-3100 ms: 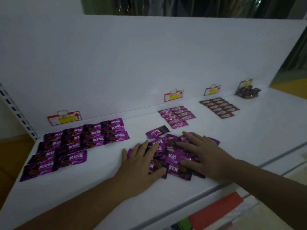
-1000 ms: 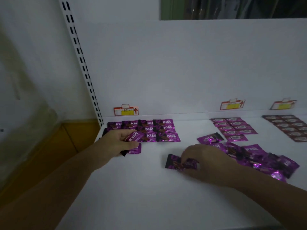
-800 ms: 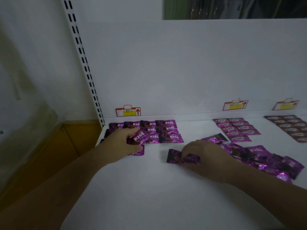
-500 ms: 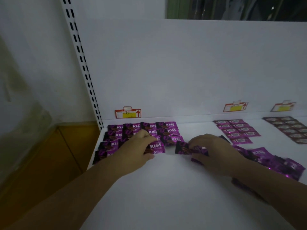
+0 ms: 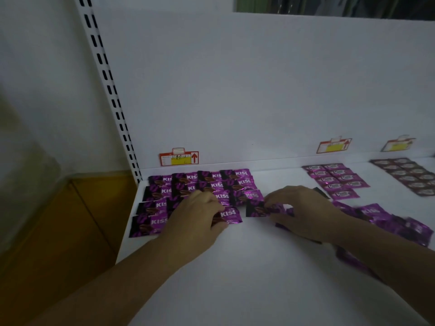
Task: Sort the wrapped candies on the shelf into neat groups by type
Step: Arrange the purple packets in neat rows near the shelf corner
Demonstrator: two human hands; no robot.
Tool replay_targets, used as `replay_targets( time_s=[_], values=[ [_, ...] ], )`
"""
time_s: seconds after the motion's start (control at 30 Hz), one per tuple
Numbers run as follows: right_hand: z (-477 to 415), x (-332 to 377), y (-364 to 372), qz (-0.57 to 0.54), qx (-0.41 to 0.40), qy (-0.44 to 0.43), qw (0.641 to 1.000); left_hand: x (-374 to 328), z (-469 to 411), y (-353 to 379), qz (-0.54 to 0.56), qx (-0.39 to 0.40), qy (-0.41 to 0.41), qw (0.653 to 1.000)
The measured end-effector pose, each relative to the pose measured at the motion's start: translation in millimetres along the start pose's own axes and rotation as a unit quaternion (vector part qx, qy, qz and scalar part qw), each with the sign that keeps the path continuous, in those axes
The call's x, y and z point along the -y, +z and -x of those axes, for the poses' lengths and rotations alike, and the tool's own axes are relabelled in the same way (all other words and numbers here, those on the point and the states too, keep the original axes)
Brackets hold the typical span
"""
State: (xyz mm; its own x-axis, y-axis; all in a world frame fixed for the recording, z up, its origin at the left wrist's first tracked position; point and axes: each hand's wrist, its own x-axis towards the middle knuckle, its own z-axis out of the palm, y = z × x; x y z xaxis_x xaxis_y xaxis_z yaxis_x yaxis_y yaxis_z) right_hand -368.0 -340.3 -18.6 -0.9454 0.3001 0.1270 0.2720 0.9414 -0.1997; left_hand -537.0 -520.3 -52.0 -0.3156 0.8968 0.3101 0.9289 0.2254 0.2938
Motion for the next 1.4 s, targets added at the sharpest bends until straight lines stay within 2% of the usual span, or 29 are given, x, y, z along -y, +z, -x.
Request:
replay_targets(
  time_s=[0.1,0.23,0.47,0.7,0.9,1.13,1.4],
  values=[
    [-5.1,-2.4,4.1,0.014,0.001,-0.016,1.000,-14.4,18.5,5.7,-0.017,0.024,0.013,0.999],
    [-10.5,-4.3,8.7,-0.006,0.005,-0.056,0.998,-28.9,25.7,14.1,-0.059,0.050,-0.031,0.997],
    [-13.5,-9.9,13.6,-0.017,-0.016,-0.092,0.996,-34.8,24.6,24.0,-0.060,0.077,-0.076,0.992],
    [-15.0,-13.7,18.2,-0.029,-0.036,-0.101,0.994,-32.2,28.4,28.0,-0.058,0.044,-0.094,0.993],
    [-11.2,-14.3,20.1,-0.031,-0.037,-0.105,0.993,-34.1,33.1,25.3,-0.109,0.012,-0.103,0.989],
    [-8.2,-15.7,20.8,-0.032,-0.040,-0.110,0.993,-34.3,29.4,27.2,-0.075,0.046,-0.076,0.993],
    [-11.9,-10.6,23.5,0.000,-0.056,-0.174,0.983,-33.2,28.7,27.5,-0.079,0.048,-0.077,0.993]
  ],
)
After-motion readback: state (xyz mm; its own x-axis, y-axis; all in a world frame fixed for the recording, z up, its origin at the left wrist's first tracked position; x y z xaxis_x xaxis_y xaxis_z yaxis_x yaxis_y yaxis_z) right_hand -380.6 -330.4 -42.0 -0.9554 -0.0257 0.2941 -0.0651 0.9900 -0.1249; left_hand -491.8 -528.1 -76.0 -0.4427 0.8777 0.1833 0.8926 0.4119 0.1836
